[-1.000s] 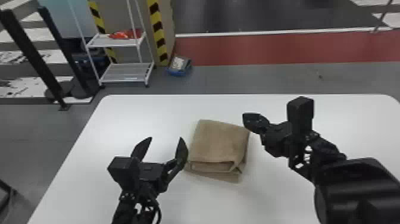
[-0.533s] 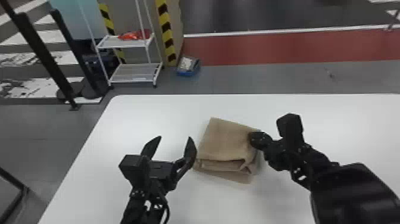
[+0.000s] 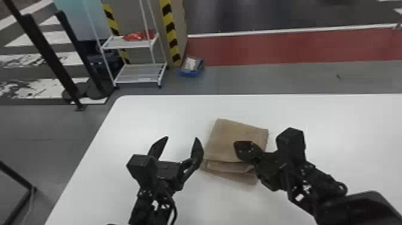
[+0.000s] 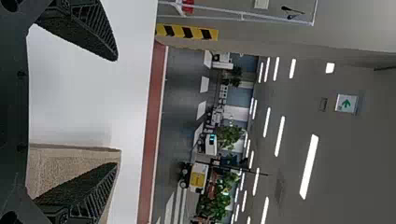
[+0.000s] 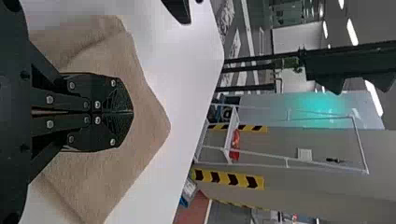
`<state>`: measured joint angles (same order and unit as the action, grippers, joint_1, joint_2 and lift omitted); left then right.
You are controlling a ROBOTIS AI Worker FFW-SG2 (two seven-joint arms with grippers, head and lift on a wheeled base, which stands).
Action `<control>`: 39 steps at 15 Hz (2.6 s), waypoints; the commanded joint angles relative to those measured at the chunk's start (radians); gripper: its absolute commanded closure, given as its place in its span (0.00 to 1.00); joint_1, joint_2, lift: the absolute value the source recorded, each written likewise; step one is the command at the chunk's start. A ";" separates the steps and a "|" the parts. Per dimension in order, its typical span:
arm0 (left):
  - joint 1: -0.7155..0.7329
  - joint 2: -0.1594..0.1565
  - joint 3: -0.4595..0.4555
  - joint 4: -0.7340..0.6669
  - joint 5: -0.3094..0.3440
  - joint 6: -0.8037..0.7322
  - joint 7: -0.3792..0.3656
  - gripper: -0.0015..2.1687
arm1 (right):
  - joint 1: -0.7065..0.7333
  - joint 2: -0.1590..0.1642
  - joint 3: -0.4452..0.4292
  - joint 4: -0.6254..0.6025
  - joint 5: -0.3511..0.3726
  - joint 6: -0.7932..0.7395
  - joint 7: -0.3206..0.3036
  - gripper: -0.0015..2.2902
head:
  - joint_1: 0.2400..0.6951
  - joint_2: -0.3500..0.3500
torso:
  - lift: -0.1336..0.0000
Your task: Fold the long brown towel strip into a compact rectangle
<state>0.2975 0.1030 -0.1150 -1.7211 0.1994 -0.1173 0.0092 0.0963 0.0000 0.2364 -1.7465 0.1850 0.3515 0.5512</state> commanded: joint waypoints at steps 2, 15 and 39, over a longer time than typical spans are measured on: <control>0.003 0.000 0.000 0.000 0.000 0.000 0.000 0.03 | 0.045 0.001 0.030 0.019 0.057 0.001 0.000 0.93 | 1.00 0.81 | 0.13; 0.008 0.000 -0.012 -0.009 0.000 0.000 0.000 0.03 | 0.166 0.001 -0.143 -0.205 -0.010 0.065 0.139 0.93 | 1.00 0.71 | 0.13; 0.009 0.000 -0.009 -0.012 0.000 0.000 0.002 0.04 | 0.210 -0.006 -0.276 -0.268 -0.039 0.277 0.240 0.92 | 1.00 0.62 | 0.13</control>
<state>0.3065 0.1028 -0.1260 -1.7303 0.1994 -0.1172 0.0107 0.2545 -0.0061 -0.0257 -1.9419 0.1770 0.6303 0.7910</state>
